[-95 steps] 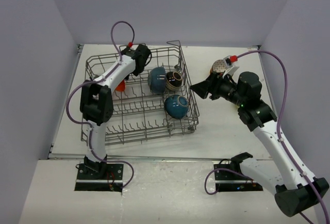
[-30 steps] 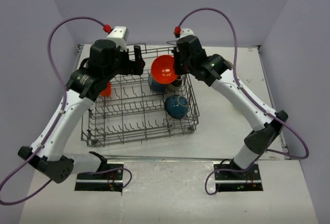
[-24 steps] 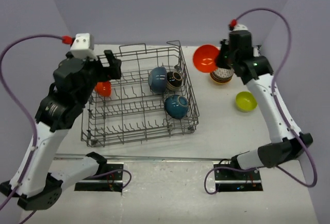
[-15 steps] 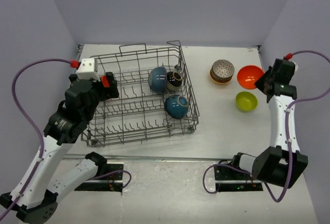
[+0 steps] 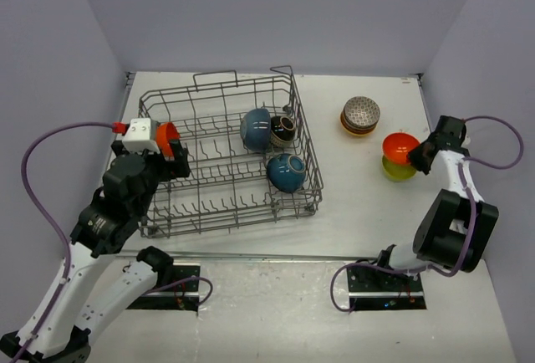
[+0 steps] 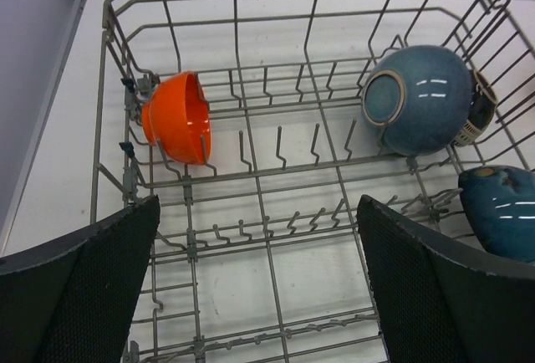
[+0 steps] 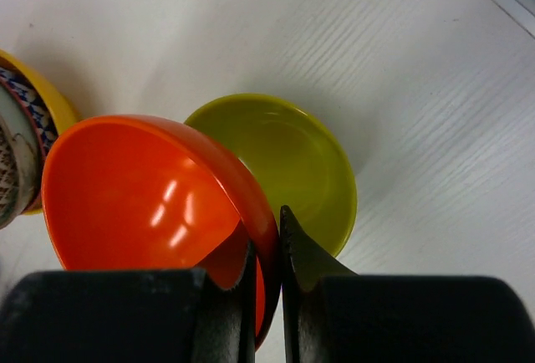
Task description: Unload the bowls from the dish rack
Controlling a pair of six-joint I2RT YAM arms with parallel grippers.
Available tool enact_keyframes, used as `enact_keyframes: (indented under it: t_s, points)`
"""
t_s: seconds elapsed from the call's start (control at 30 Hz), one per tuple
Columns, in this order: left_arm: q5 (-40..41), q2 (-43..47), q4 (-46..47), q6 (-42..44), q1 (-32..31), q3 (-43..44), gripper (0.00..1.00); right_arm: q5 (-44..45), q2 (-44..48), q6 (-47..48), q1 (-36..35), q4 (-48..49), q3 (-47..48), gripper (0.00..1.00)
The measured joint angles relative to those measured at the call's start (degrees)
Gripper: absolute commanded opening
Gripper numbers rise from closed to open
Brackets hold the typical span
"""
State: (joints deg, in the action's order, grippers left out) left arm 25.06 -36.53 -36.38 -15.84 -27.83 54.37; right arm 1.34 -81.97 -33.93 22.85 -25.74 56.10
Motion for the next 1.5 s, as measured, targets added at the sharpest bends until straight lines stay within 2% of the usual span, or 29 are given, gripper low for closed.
enact_keyframes:
  t_s: [0.23,0.37,0.53,0.77,0.87,1.03,1.2,1.33,1.5]
  points:
    - [-2.16,1.79,1.75,0.37,0.00,-0.42,1.00,-0.63,-0.57,-1.29,0.52,1.33,-3.39,0.09]
    - [-2.89,1.79,1.92,0.42,-0.04,-0.81,1.00,-0.87,-0.44,-1.86,0.90,2.38,-4.57,0.16]
    - [-3.69,1.77,2.08,0.44,-0.35,-0.81,1.00,-0.92,-0.11,-1.97,1.36,2.80,-6.10,0.17]
    - [-4.13,1.77,2.08,0.46,-0.76,-0.81,1.00,-0.92,1.25,-2.23,1.88,3.06,-6.54,0.48]
    - [-4.11,1.66,2.12,0.46,-0.76,-0.81,1.00,-1.01,3.02,-2.21,1.86,3.04,-6.78,0.50]
    - [-4.00,0.59,2.45,0.46,-0.76,-0.81,1.00,-0.98,6.51,-2.34,1.86,2.99,-6.93,0.49]
    - [-3.54,-0.96,2.45,0.44,-0.81,-0.81,1.00,-0.94,9.88,-2.95,1.88,3.21,-9.05,0.29]
    - [-3.48,-1.64,2.45,0.44,-0.81,-0.81,1.00,-0.96,10.23,-3.19,1.88,3.10,-10.99,0.26]
    - [-2.75,-1.86,2.45,0.42,-0.81,-0.81,1.00,-0.98,9.07,-3.19,1.92,3.98,-11.91,0.17]
